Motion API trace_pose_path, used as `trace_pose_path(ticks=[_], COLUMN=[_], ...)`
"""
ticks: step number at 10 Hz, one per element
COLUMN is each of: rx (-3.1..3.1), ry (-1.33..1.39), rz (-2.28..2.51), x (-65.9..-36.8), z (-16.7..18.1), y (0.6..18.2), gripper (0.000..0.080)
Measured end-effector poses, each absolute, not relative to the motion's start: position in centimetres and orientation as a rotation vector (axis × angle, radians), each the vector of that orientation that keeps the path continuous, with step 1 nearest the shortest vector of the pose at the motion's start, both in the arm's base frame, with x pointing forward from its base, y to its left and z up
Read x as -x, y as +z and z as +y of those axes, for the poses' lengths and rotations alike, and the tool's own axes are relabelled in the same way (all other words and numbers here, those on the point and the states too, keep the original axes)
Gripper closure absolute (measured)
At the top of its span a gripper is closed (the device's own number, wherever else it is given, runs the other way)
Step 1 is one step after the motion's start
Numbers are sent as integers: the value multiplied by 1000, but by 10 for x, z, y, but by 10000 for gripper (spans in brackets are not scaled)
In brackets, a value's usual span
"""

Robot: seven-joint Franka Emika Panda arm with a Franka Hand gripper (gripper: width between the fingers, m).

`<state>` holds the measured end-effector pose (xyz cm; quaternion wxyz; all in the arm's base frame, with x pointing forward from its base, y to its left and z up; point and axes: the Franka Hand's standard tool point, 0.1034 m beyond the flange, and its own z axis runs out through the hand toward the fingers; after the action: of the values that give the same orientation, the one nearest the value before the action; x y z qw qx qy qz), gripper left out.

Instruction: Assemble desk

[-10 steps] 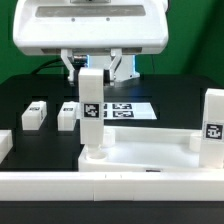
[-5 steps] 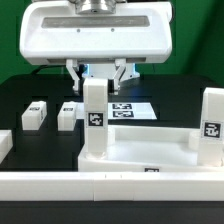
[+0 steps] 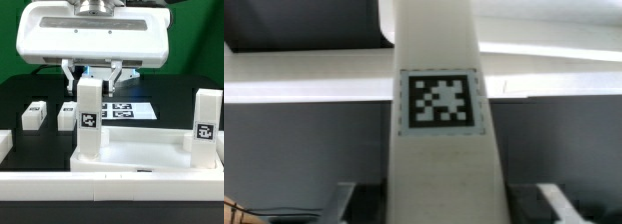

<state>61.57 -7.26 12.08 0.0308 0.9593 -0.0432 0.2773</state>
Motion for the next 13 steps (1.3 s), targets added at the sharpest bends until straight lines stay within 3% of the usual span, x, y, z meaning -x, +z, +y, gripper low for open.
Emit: trace_pose_path(ticks=[2, 3, 4, 8, 11, 13], rx=[-2956, -2956, -2956, -2991, -3183, -3234], ry=[854, 854, 854, 823, 589, 458], rz=[-134, -134, -134, -162, -325, -327], x=[-616, -616, -616, -615, -624, -621], z=[-73, -73, -73, -69, -50, -46], y=[121, 121, 121, 119, 135, 125], gripper=[212, 212, 161, 151, 151, 151])
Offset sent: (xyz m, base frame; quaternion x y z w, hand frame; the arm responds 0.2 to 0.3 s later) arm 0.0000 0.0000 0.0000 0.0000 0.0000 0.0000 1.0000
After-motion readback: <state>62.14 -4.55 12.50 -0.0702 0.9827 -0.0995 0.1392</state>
